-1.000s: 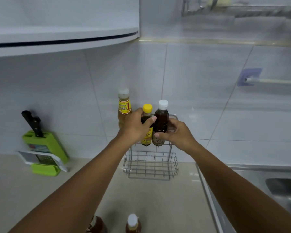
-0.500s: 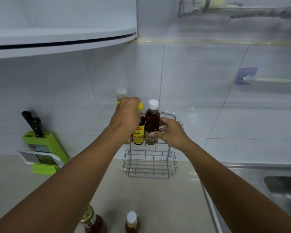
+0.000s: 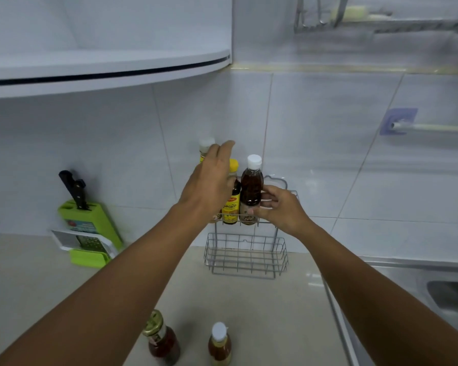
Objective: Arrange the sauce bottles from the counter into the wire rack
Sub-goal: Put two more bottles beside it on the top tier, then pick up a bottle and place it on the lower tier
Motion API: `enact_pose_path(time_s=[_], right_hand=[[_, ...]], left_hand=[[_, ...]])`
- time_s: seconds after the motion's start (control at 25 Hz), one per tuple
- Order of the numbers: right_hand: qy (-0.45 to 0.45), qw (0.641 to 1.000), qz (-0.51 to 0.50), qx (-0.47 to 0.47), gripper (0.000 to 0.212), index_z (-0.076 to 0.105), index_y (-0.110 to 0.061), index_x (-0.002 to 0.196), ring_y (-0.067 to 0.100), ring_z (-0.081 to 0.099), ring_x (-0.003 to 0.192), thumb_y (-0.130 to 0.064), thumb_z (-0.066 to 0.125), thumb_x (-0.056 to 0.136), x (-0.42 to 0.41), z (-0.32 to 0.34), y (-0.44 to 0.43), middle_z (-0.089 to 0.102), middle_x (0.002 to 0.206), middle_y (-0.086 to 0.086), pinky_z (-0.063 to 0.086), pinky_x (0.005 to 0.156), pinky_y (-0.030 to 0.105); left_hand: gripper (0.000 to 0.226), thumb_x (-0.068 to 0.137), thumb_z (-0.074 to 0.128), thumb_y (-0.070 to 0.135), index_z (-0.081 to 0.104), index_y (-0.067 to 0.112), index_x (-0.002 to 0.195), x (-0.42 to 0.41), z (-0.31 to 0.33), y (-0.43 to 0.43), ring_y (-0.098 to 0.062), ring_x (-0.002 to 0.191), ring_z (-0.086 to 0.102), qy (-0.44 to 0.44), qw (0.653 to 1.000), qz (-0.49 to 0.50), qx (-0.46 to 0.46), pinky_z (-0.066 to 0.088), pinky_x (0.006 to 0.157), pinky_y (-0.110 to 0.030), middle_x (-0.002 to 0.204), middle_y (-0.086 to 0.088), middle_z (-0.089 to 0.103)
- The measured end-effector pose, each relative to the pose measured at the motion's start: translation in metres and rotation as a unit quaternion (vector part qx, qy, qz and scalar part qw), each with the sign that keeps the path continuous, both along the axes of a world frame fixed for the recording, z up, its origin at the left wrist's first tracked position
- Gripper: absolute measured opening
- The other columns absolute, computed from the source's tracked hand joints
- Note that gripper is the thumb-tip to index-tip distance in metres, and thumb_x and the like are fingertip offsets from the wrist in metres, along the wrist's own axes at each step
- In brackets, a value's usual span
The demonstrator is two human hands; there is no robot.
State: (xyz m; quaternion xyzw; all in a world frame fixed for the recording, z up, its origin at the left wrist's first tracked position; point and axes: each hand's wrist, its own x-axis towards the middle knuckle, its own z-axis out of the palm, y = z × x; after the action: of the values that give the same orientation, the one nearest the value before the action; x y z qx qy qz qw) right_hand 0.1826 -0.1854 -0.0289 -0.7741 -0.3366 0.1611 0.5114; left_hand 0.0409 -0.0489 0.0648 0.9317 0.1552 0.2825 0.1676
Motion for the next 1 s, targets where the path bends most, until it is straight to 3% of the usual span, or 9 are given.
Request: enact_pose_path(time_s=[0.12,0.24,0.32,0.44,0.52,0.64,0.76,0.88,1.0], right_hand=[[-0.011,1.000,-0.015,0.013,0.081,0.052,-0.029,0.142,0.012,0.063,0.117,-0.022,0.092,0.072,-0.018,0.000,0.000,0.065,0.122,-0.013,0.050,0.108,0.038],[-0.010,0.998,-0.040,0.042,0.080,0.037,-0.049,0.138,-0.010,0.055,0.112,-0.026,0.086,0.078,-0.053,0.002,0.002,0.055,0.122,-0.029,0.044,0.098,0.024],[-0.007,0.994,-0.075,0.074,0.080,0.033,-0.042,0.142,-0.016,0.055,0.109,-0.024,0.082,0.082,-0.076,-0.004,0.007,0.050,0.122,-0.037,0.045,0.097,0.024],[0.003,0.975,-0.200,0.096,0.092,0.021,-0.021,0.157,0.017,0.042,0.141,-0.021,0.076,0.082,-0.115,-0.016,0.018,0.042,0.153,-0.004,0.040,0.114,0.041],[-0.026,0.969,-0.209,0.133,0.075,0.037,-0.018,0.146,0.018,0.045,0.133,-0.007,0.072,0.081,-0.149,-0.024,0.024,0.040,0.142,0.003,0.043,0.108,0.030],[-0.031,0.998,-0.014,0.051,0.051,0.058,-0.028,0.126,0.012,0.056,0.110,-0.009,0.071,0.081,-0.191,-0.033,0.032,0.053,0.125,-0.002,0.050,0.095,0.033],[-0.036,0.957,0.246,-0.150,0.055,0.058,-0.040,0.133,0.009,0.060,0.104,-0.030,0.077,0.082,-0.221,-0.049,0.042,0.055,0.124,-0.008,0.053,0.086,0.028],[-0.120,0.921,0.302,-0.214,0.059,0.056,-0.034,0.139,0.011,0.055,0.107,-0.033,0.077,0.083,-0.244,-0.071,0.056,0.054,0.124,-0.002,0.050,0.094,0.030],[-0.159,0.929,0.262,-0.208,0.048,0.062,-0.028,0.134,0.018,0.054,0.115,-0.027,0.072,0.086,-0.252,-0.084,0.064,0.057,0.121,0.000,0.046,0.099,0.032]], left_hand=[[0.052,0.092,0.060,0.019,0.042,0.025,0.141,-0.031,0.001,0.014,-0.020,0.089,0.064,-0.039,0.998,-0.055,0.009,0.057,0.076,-0.038,0.122,0.000,0.053],[0.047,0.095,0.056,0.018,0.044,0.030,0.139,-0.072,-0.008,0.041,-0.013,0.077,0.065,0.074,0.991,-0.111,-0.033,0.056,0.067,-0.029,0.101,0.008,0.062],[0.047,0.095,0.052,0.009,0.048,0.029,0.138,-0.101,-0.029,0.066,-0.015,0.077,0.067,0.141,0.981,-0.102,-0.085,0.053,0.066,-0.025,0.097,0.007,0.065],[0.052,0.092,0.045,-0.004,0.053,0.024,0.134,-0.145,-0.077,0.097,-0.009,0.077,0.063,0.212,0.964,-0.070,-0.145,0.044,0.062,-0.007,0.103,0.000,0.068],[0.056,0.088,0.045,-0.013,0.054,0.019,0.132,-0.174,-0.112,0.108,-0.017,0.077,0.058,0.271,0.940,-0.068,-0.198,0.043,0.057,-0.004,0.107,-0.004,0.064],[0.065,0.079,0.057,-0.019,0.051,0.012,0.136,-0.210,-0.164,0.109,-0.021,0.091,0.055,0.360,0.884,-0.094,-0.281,0.047,0.061,-0.010,0.114,-0.007,0.058],[0.071,0.073,0.074,-0.006,0.051,0.017,0.136,-0.230,-0.209,0.093,-0.016,0.107,0.057,0.401,0.857,-0.094,-0.310,0.055,0.080,-0.027,0.123,0.000,0.058],[0.064,0.069,0.084,0.004,0.059,0.022,0.125,-0.238,-0.238,0.073,-0.009,0.100,0.060,0.345,0.861,-0.093,-0.362,0.052,0.091,-0.030,0.115,0.004,0.062],[0.048,0.058,0.093,0.021,0.066,0.034,0.097,-0.240,-0.264,0.063,-0.012,0.095,0.068,0.278,0.867,-0.080,-0.406,0.055,0.093,-0.038,0.101,0.005,0.073]])
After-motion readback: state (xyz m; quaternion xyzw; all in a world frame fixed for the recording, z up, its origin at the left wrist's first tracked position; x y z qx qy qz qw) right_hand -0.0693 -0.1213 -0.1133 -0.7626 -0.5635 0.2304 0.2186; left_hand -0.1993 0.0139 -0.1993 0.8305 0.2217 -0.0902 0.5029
